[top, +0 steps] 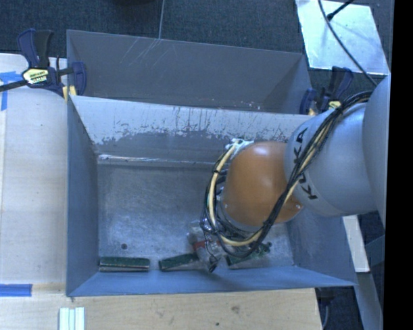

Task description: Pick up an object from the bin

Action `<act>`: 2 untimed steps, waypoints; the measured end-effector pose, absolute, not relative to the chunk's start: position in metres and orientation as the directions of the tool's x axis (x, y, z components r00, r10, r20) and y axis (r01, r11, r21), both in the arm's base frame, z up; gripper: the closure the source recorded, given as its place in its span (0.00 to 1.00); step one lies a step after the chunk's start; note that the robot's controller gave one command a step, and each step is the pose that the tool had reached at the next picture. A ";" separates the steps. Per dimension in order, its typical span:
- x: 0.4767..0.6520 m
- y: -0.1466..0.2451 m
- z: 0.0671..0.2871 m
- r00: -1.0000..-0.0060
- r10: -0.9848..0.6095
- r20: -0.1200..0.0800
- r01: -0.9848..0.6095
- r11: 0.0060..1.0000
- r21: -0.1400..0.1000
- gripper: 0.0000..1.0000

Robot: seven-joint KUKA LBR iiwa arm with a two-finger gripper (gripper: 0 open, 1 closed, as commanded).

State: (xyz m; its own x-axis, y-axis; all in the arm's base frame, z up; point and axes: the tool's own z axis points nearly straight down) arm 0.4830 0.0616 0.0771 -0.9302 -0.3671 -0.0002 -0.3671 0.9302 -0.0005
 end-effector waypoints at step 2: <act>0.505 0.073 0.198 -0.917 -0.399 -0.003 -0.399 0.917 0.000 0.00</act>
Offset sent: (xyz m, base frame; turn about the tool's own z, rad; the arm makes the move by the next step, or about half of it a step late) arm 0.0211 0.0118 0.1207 -0.0384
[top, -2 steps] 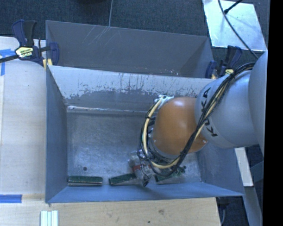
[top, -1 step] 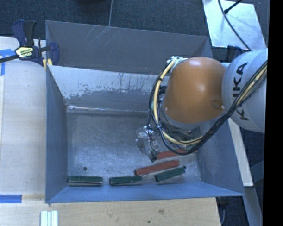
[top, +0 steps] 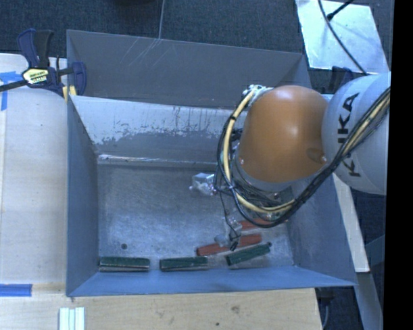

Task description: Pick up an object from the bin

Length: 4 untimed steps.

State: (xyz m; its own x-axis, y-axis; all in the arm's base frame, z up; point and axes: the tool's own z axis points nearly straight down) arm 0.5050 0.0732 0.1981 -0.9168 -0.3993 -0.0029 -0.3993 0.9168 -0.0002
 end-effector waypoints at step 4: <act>0.488 0.058 0.201 -0.837 -0.548 -0.002 -0.548 0.837 0.000 0.00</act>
Offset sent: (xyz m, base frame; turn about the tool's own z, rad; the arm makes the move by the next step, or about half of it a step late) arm -0.0198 -0.0027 -0.1281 -0.1612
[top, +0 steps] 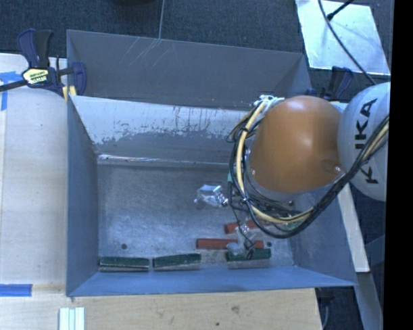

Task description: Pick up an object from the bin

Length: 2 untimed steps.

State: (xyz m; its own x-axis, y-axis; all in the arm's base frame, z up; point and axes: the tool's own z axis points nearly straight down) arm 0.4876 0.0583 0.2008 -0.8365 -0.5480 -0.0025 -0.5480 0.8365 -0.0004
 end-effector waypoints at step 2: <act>0.493 0.046 0.070 -0.821 -0.571 -0.004 -0.571 0.821 -0.001 1.00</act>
Offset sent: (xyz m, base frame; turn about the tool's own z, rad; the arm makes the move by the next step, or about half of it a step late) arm 0.0041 -0.0121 -0.1308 -0.0323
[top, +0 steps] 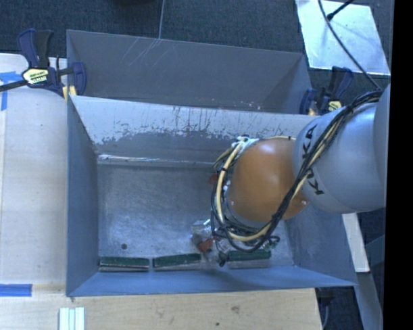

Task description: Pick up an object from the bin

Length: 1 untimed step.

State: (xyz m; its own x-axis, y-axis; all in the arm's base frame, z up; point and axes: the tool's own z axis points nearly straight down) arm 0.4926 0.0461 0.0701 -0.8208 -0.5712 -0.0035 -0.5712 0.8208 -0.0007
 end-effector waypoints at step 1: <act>0.497 0.089 0.217 -0.871 -0.490 -0.012 -0.490 0.872 -0.003 1.00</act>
Offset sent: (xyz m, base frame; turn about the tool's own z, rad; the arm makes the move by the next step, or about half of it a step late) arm 0.0016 0.0420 0.1423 0.0955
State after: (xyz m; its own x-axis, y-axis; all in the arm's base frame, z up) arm 0.4967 0.0895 0.2171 -0.8714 -0.4904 -0.0122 -0.4904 0.8715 -0.0030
